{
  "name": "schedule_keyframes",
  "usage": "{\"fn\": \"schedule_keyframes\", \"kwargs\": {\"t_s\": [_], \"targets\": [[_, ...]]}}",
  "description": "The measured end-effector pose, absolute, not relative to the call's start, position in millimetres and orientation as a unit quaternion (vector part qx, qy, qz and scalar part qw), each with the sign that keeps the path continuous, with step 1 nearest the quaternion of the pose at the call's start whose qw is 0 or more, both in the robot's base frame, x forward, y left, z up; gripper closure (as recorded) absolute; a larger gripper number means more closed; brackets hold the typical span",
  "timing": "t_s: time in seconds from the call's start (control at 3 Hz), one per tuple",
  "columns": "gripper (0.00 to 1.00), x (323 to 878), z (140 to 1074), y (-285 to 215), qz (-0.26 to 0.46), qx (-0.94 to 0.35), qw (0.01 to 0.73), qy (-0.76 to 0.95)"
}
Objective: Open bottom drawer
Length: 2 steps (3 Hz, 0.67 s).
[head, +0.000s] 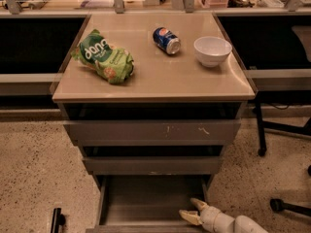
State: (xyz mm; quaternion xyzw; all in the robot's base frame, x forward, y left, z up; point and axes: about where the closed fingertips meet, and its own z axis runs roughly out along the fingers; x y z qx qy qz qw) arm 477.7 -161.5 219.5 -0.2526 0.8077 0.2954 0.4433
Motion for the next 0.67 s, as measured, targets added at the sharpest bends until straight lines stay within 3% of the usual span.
{"fn": "schedule_keyframes", "kwargs": {"t_s": [0.33, 0.67], "targets": [[0.0, 477.7, 219.5, -161.4, 0.295, -0.253, 0.443, 0.808], [0.0, 477.7, 219.5, -161.4, 0.295, -0.253, 0.443, 0.808]]}}
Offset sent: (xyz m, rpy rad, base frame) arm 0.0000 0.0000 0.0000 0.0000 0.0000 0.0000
